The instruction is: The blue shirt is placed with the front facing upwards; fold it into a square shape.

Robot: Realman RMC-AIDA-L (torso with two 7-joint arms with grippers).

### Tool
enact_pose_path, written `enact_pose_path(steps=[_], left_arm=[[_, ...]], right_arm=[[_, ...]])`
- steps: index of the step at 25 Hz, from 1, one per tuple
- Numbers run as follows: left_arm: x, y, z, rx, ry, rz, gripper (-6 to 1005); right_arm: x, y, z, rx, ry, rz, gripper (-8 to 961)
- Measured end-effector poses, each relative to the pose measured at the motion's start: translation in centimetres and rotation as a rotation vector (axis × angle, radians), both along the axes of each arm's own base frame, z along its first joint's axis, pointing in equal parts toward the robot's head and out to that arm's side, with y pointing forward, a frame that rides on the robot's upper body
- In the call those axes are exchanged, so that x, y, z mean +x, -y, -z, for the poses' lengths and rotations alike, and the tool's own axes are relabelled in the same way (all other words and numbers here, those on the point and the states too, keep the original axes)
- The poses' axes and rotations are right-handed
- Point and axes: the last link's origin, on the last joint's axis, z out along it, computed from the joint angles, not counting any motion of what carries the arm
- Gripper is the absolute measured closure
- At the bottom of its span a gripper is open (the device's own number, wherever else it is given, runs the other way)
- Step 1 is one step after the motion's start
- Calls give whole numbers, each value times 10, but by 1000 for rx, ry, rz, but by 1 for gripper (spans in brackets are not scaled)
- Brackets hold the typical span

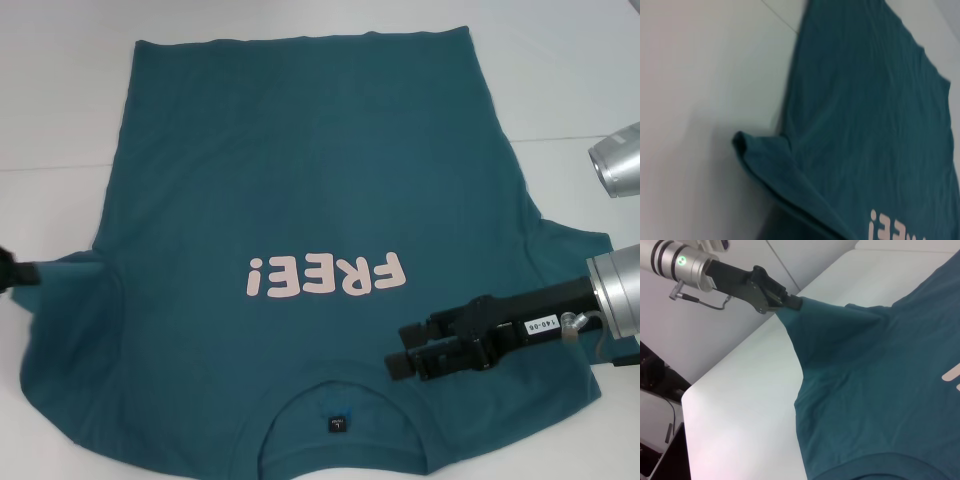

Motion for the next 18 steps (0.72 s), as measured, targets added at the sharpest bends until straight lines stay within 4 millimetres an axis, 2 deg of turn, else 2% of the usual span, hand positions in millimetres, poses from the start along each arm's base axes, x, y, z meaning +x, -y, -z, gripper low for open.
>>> enact_pose_path(steps=[1,2,7,9,11,18], left_arm=[[11,-7,8,-34,-17,18,996],[11,-7,8,-34,-17,18,995],[44,-25,37,-118,-54,102,995],[48,-28,44,-137,-64,115,995],[61,-37,65,-194,-103,151,995],[61,-43,86,-229,-191,175,982]], right_arm=[[0,0,0,2,0,2,220],[0,0,0,3,0,2,220],[1,-2,1,12,7,8,219],[2,-2,2,12,5,14,219],[3,-2,2,14,5,17,219],[3,-5,2,28,13,18,220]])
